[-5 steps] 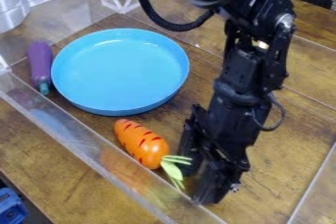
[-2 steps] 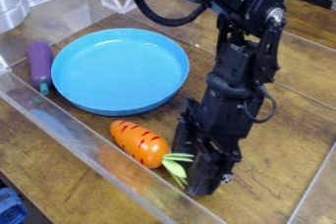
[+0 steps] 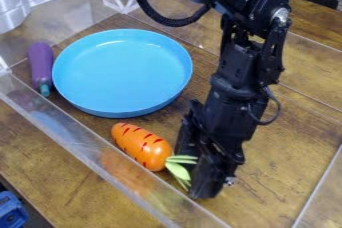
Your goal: Move the carrot to the left side
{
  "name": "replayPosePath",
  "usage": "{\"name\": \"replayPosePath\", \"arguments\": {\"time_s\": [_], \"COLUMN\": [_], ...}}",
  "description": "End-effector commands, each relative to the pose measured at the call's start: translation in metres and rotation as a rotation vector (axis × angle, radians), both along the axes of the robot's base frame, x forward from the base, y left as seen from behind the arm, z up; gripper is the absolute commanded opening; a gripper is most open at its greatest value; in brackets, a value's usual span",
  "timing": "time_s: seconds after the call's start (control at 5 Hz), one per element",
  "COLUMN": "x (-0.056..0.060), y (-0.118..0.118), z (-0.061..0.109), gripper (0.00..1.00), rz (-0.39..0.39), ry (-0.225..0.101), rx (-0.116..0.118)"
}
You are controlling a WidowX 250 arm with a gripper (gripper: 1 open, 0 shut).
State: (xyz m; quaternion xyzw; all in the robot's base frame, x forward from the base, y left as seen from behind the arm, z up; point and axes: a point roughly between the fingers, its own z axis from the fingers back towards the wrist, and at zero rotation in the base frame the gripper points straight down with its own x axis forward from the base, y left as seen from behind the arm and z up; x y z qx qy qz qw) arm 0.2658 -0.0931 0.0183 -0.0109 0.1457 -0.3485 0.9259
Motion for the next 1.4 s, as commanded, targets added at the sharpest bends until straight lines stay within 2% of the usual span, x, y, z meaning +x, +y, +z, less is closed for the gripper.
{"name": "replayPosePath", "arguments": {"time_s": [0.0,0.2,0.4,0.6,0.8,1.2], "x": [0.006,0.004,0.003,0.003,0.002,0.000], "y": [0.018,0.023,0.026,0.029,0.031,0.035], "z": [0.008,0.008,0.008,0.008,0.009,0.010], "gripper": [1.00,1.00,0.00,1.00,0.00,0.00], "rz": [0.012,0.011,0.015,0.018,0.024,0.037], "ry": [-0.021,-0.017,-0.018,-0.021,-0.023,-0.028], "rx": [-0.003,0.000,0.000,0.002,0.004,0.010]}}
